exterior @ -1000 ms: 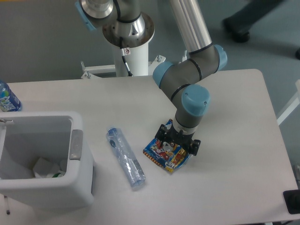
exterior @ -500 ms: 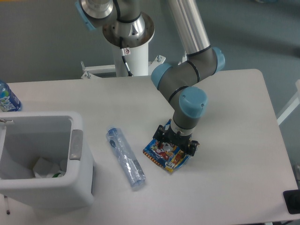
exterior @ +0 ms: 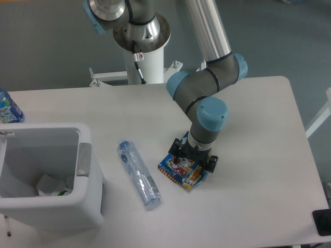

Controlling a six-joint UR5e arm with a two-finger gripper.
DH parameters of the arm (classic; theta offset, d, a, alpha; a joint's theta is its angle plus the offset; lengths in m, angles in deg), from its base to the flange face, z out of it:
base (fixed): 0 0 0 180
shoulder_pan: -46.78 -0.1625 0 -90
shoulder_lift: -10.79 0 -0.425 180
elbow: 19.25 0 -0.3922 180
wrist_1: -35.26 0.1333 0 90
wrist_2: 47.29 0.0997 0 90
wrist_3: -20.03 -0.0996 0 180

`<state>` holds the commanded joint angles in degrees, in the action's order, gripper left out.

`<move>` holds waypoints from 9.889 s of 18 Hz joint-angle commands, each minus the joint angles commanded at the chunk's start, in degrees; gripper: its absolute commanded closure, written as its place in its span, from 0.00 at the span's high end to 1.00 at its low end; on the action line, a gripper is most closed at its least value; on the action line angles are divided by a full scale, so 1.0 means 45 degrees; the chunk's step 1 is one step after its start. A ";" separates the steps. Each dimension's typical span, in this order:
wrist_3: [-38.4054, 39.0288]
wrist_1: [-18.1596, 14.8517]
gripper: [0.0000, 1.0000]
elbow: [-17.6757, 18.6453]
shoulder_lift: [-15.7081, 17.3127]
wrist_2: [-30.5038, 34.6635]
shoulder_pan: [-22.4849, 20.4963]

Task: Place the trash in the trash can
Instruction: 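Close the gripper on the snack wrapper, pinching it off the table, then lift the wrapper and carry it over the white trash bin, then lower the wrapper into the bin and open the gripper, then raise the gripper out of the bin and move it back over the table, then lower the gripper onto the clear plastic bottle and close on it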

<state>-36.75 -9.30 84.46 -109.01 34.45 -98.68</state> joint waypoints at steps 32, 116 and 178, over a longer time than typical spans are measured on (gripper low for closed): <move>0.0996 0.0020 0.04 0.0020 0.0644 0.0176 0.0195; 0.7207 0.0059 1.00 -0.4062 0.3399 -0.3867 0.5938; 1.1484 -0.2203 1.00 -0.2402 0.0586 -0.0060 0.2421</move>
<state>14.93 -19.22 73.65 -106.37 34.18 -87.79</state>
